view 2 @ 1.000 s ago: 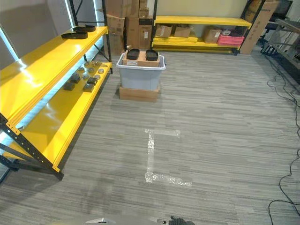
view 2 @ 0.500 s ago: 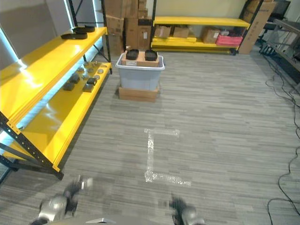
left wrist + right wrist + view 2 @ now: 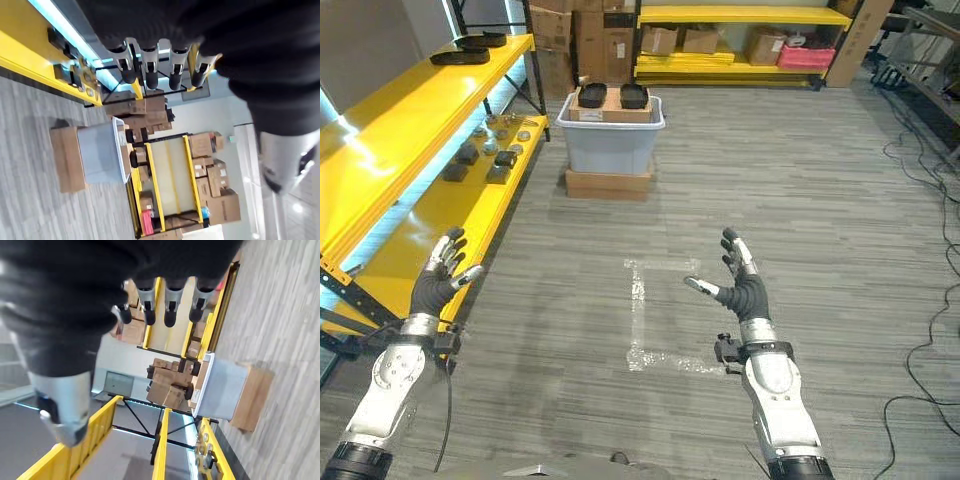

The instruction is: Move parts from the plastic box to the shelf.

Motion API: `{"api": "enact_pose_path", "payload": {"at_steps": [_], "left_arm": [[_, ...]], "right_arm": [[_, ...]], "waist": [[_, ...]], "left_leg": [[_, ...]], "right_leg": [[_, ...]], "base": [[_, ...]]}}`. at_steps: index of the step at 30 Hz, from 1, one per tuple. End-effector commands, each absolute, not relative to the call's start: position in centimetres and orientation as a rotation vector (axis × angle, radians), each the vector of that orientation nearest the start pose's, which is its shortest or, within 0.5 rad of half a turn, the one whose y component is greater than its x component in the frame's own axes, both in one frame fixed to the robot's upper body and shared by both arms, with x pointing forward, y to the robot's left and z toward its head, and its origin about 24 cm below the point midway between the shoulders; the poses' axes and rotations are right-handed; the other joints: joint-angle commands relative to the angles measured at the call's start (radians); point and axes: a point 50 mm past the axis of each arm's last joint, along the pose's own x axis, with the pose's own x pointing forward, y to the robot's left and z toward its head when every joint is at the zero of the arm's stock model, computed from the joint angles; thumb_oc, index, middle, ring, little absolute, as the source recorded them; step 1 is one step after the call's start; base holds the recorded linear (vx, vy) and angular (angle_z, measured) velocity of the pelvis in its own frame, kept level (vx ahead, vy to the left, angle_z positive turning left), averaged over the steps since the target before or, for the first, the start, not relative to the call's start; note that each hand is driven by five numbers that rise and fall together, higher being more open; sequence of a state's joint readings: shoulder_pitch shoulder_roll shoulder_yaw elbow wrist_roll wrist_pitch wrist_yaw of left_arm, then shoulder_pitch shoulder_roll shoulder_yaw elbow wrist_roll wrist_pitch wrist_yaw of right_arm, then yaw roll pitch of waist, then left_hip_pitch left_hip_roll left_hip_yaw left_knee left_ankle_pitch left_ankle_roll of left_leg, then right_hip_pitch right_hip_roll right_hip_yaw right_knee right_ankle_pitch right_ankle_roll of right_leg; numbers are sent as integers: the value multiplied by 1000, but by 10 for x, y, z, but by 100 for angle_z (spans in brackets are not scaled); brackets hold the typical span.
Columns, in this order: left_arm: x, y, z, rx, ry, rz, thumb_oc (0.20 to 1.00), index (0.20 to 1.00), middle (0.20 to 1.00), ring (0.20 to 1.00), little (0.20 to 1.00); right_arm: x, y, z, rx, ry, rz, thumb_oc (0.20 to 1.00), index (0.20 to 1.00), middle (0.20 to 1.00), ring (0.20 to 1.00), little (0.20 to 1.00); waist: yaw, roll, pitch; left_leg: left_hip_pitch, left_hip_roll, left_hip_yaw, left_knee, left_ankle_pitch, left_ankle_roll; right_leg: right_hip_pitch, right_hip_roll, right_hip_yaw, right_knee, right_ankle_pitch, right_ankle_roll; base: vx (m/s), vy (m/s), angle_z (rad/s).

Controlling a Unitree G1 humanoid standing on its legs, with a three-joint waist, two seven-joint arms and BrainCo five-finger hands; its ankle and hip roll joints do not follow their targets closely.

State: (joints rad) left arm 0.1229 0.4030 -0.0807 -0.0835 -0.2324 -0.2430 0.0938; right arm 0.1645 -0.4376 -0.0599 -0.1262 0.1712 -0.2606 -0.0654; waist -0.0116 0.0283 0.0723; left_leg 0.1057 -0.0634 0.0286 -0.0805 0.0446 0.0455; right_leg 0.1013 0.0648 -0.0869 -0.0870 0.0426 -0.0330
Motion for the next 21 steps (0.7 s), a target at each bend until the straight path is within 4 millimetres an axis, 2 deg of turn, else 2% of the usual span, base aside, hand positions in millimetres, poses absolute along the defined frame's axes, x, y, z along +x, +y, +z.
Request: {"api": "enact_pose_path", "payload": {"at_steps": [1,5,6,8,9,10,11,13,15,16,17,18,19,21], "left_arm": [[237,214,78,211,-261,-27,1000,1000,1000,1000,1000],[241,208,78,215,-262,-53,1000,1000,1000,1000,1000],[243,205,80,215,-267,-65,1000,1000,1000,1000,1000],[243,205,79,211,-265,-68,1000,1000,1000,1000,1000],[243,205,78,207,-261,-68,1000,1000,1000,1000,1000],[243,204,78,196,-260,-65,1000,1000,1000,1000,1000],[243,204,78,191,-257,-64,1000,1000,1000,1000,1000],[241,202,74,177,-241,-65,1000,1000,1000,1000,1000],[239,201,69,155,-225,-61,1000,1000,1000,1000,1000],[238,201,69,154,-224,-61,1000,1000,1000,1000,1000],[236,200,66,149,-210,-62,1000,1000,1000,1000,1000],[235,201,65,152,-206,-63,1000,1000,1000,1000,1000],[236,201,66,166,-206,-63,1000,1000,1000,1000,1000],[237,200,68,175,-220,-63,1000,1000,1000,1000,1000]], "right_arm": [[225,-237,99,-292,-348,-64,1000,1000,1000,1000,1000],[228,-234,104,-338,-369,-56,1000,1000,1000,1000,1000],[233,-232,105,-355,-369,-43,1000,1000,1000,1000,1000],[233,-231,105,-359,-371,-36,1000,1000,1000,1000,1000],[234,-230,106,-362,-375,-24,1000,1000,1000,1000,1000],[235,-230,107,-363,-378,-18,1000,1000,1000,1000,1000],[237,-229,107,-360,-377,-13,1000,1000,1000,1000,1000],[240,-228,107,-375,-372,-1,1000,1000,1000,1000,1000],[241,-228,109,-398,-376,-3,1000,1000,1000,1000,1000],[241,-228,109,-399,-375,-3,1000,1000,1000,1000,1000],[242,-228,109,-400,-380,-4,1000,1000,1000,1000,1000],[243,-226,110,-393,-386,-2,1000,1000,1000,1000,1000],[247,-223,109,-379,-386,-5,1000,1000,1000,1000,1000],[250,-221,109,-384,-386,-8,1000,1000,1000,1000,1000]], "waist": [[-2,-45,-21],[-8,-50,4],[-7,-56,28],[-5,-57,35],[0,-62,51],[18,-72,92],[28,-75,113],[25,-78,122],[33,-73,117],[33,-75,114],[42,-77,108],[52,-72,102],[71,-58,96],[77,-56,95]], "left_leg": [[52,75,-39,-7,-133,-43],[27,85,-30,58,-150,-50],[-15,85,-28,149,-173,-58],[-31,85,-28,197,-190,-64],[-60,84,-29,272,-182,-70],[-171,77,-57,467,-110,-81],[-227,58,-84,560,-70,-82],[-312,53,-89,633,-56,-80],[-365,44,-69,544,-85,-71],[-362,41,-67,537,-84,-69],[-370,28,-64,466,-95,-61],[-374,19,-73,361,-67,-60],[-395,7,-88,210,6,-71],[-411,-1,-86,155,31,-78]], "right_leg": [[40,-90,52,17,-94,110],[26,-84,68,40,-105,98],[16,-79,80,57,-115,85],[22,-75,84,60,-127,80],[30,-72,90,64,-130,72],[39,-70,93,75,-131,54],[42,-67,94,77,-130,47],[52,-66,82,68,-138,43],[67,-70,71,54,-147,47],[68,-74,72,51,-147,48],[75,-77,77,43,-153,52],[83,-71,83,34,-160,55],[104,-58,92,26,-177,58],[115,-53,99,23,-188,58]], "base": [[44,-114,-12],[17,-92,-9],[4,-106,-7],[55,-91,-4],[55,-183,-10],[3,-202,-13],[13,-183,-22],[102,-69,-19],[175,4,5],[187,33,18],[193,54,12],[332,98,4],[246,76,-10],[208,51,-21]]}}
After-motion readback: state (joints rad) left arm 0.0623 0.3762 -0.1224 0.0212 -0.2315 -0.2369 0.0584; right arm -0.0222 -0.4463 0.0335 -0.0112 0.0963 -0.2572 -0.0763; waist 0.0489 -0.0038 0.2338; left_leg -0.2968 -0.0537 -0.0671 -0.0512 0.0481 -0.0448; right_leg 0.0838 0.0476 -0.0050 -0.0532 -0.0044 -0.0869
